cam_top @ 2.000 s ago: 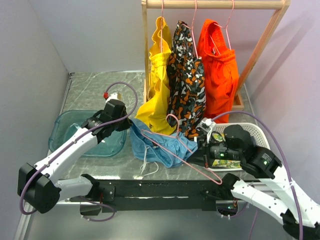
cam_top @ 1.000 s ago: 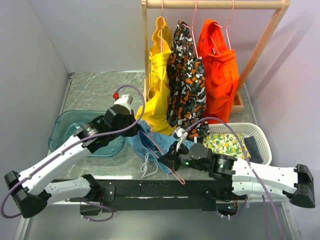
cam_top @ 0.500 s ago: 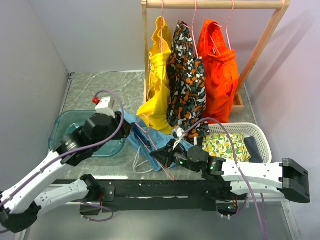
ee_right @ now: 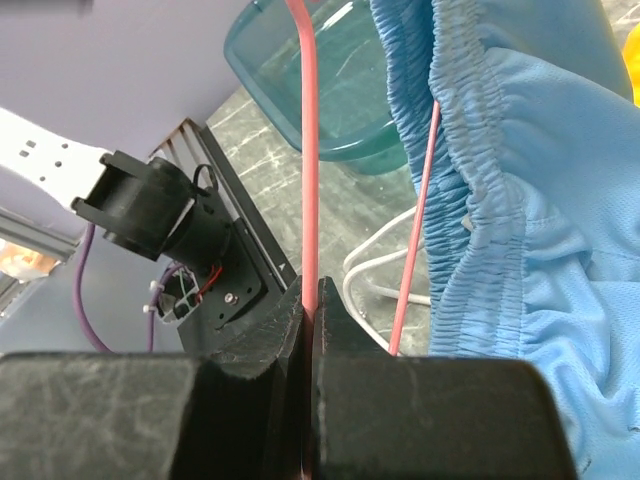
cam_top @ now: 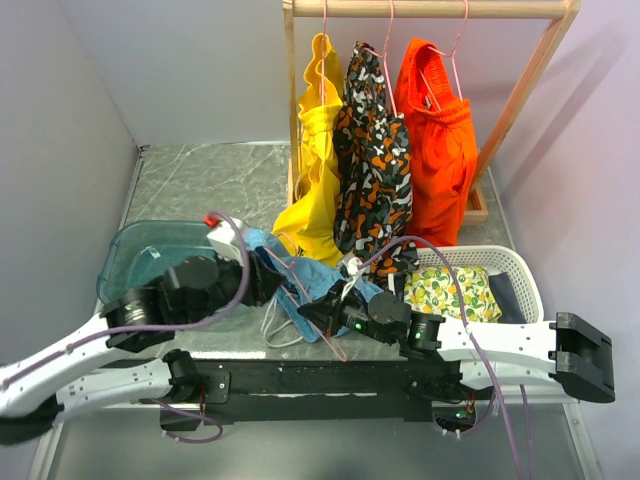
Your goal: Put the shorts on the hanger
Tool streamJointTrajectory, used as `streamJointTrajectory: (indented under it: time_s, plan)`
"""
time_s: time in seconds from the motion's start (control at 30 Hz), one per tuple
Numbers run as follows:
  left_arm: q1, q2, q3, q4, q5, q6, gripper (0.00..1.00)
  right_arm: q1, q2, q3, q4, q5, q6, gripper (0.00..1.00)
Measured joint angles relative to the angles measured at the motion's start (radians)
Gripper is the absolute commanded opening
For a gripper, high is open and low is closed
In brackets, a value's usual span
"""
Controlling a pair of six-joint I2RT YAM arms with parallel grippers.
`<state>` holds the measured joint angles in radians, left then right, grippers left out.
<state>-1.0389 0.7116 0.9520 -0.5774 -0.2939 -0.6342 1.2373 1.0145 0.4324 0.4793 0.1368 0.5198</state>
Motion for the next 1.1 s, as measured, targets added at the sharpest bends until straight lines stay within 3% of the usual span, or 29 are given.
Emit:
streamJointTrajectory:
  time_s: [0.17, 0.3, 0.7, 0.9, 1.1]
  plan:
    - [-0.232, 0.107, 0.03, 0.005, -0.178, 0.034, 0.53, 0.0, 0.006, 0.008, 0.0, -0.006, 0.0, 0.0]
    - [-0.296, 0.203, 0.078, -0.01, -0.323, 0.048, 0.54, 0.0, 0.006, 0.008, 0.0, -0.008, 0.0, 0.0]
    - [-0.307, 0.254, 0.148, -0.035, -0.544, 0.074, 0.61, 0.0, 0.006, 0.011, -0.002, -0.018, 0.003, 0.0]
    - [-0.306, 0.263, 0.127, 0.031, -0.55, 0.133, 0.63, 0.0, 0.016, 0.016, -0.002, -0.025, 0.003, 0.0]
    - [-0.245, 0.314, 0.085, 0.109, -0.499, 0.183, 0.56, 0.0, 0.022, 0.02, -0.002, -0.026, 0.003, 0.0]
